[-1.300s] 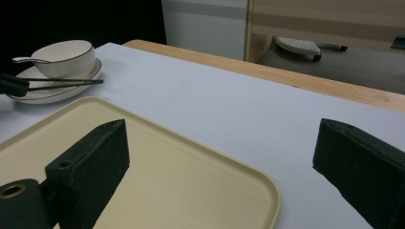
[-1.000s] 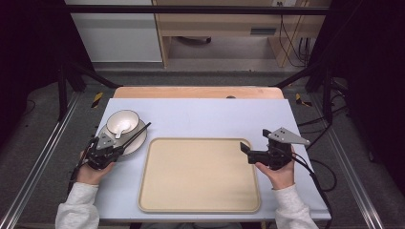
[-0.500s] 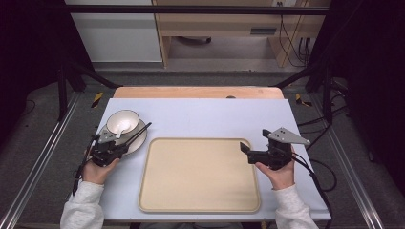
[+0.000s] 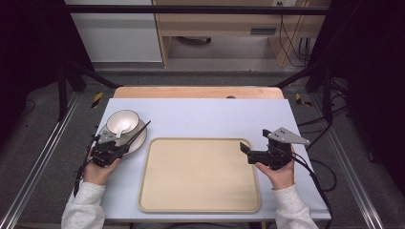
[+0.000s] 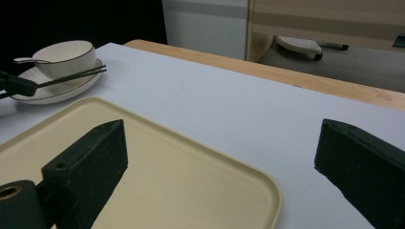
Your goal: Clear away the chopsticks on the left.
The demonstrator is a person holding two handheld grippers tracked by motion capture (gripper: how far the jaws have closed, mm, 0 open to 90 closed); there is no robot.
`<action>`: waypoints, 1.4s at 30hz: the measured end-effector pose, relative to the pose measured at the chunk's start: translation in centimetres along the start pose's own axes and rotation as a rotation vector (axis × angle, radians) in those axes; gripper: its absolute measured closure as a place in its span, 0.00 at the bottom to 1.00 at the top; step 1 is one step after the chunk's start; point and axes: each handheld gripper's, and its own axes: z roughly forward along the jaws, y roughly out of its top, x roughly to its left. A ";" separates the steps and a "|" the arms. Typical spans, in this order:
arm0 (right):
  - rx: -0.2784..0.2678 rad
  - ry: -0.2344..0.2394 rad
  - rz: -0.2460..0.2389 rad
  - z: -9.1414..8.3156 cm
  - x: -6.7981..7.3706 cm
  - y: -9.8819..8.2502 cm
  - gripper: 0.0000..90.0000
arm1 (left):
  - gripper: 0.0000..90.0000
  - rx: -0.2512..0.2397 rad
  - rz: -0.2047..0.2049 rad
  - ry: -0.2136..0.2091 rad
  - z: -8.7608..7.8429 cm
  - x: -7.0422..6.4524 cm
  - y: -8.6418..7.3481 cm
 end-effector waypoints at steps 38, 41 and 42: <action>0.008 -0.005 0.015 -0.2 -0.2 -0.2 0.03 | 0.95 -0.203 -0.177 0.103 -4.0 -10.5 -0.2; 0.005 -0.004 0.015 -0.2 -0.2 -0.1 0.03 | 0.95 -0.205 -0.219 0.100 -4.0 -10.9 -0.4; 0.002 -0.004 0.015 -0.2 -0.2 -0.1 0.03 | 0.95 -0.207 -0.229 0.100 -4.0 -11.1 -0.4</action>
